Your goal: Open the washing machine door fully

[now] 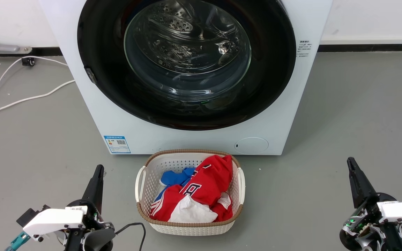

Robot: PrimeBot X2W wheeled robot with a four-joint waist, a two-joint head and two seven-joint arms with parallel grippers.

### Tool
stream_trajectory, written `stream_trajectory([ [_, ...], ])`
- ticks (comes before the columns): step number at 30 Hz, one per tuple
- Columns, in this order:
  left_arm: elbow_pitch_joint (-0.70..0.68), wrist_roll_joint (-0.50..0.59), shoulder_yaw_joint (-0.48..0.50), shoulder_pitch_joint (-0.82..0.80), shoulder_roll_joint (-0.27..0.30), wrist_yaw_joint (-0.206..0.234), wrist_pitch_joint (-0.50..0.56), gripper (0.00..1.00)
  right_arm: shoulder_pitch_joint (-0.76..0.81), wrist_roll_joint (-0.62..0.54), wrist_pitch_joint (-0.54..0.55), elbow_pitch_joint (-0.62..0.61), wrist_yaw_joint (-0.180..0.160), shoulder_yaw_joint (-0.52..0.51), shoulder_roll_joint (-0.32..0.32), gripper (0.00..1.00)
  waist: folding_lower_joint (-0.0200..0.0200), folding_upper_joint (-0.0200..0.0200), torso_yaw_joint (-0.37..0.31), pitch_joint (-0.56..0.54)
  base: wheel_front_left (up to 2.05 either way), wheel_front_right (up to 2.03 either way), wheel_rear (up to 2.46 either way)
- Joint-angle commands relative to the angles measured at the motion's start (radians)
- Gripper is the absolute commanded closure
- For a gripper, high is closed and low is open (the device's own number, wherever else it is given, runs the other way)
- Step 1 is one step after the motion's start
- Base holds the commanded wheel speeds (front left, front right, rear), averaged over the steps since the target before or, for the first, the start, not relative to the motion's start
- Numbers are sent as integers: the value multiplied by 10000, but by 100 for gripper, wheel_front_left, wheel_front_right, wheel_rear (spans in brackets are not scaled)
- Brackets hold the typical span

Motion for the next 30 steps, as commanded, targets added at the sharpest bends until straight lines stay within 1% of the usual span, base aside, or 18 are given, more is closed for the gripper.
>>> stream_trajectory([
  [1,4,32,31,39,-3,-32,7,100,-118,-78,35,10,29,-15,32,100,0,-1,0,0,0,0,0],
  [30,4,53,49,37,-16,-32,23,100,-110,-100,68,11,29,-60,64,100,0,-1,0,0,0,0,0],
])
